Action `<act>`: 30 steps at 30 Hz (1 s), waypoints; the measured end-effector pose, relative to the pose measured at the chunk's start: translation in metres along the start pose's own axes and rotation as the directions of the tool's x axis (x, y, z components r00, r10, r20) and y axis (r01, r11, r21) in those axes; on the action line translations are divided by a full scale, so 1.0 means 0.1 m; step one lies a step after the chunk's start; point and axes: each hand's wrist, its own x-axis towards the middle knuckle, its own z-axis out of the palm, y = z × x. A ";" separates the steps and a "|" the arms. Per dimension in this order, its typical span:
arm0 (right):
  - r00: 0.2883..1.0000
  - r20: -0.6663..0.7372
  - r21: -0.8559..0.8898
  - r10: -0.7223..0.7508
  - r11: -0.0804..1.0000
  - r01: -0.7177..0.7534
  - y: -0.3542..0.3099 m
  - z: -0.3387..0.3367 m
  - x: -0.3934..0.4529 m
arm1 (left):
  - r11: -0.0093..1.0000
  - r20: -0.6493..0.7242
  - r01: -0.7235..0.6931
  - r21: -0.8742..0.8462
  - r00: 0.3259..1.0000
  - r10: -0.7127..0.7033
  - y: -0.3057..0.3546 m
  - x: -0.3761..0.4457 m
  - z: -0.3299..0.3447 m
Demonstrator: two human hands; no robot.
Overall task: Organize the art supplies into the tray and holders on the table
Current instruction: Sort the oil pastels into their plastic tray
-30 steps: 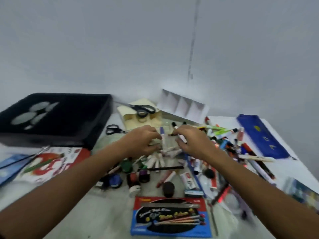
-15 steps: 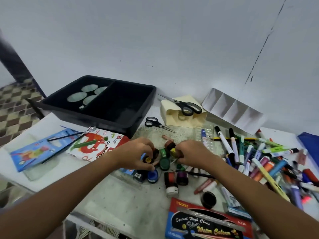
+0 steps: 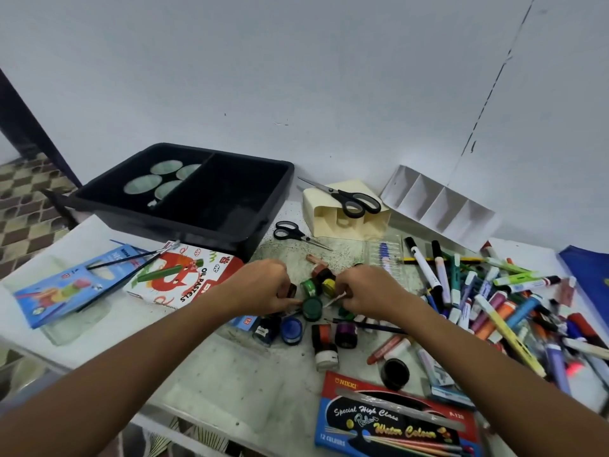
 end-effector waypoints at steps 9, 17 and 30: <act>0.981 -0.060 0.779 0.187 0.623 -0.071 0.25 -0.27 -0.24 | 0.601 -0.051 0.100 -0.793 0.972 -0.229 0.03 0.02 -0.31; 0.873 -0.070 0.959 0.483 0.273 -0.074 0.66 -0.27 -0.91 | -0.167 0.230 0.204 -0.964 0.961 -0.153 0.86 0.63 -0.18; 0.546 0.030 0.994 0.837 -0.082 0.071 1.17 -0.37 -2.91 | -0.052 0.417 0.468 -0.882 0.827 0.376 2.96 1.22 0.17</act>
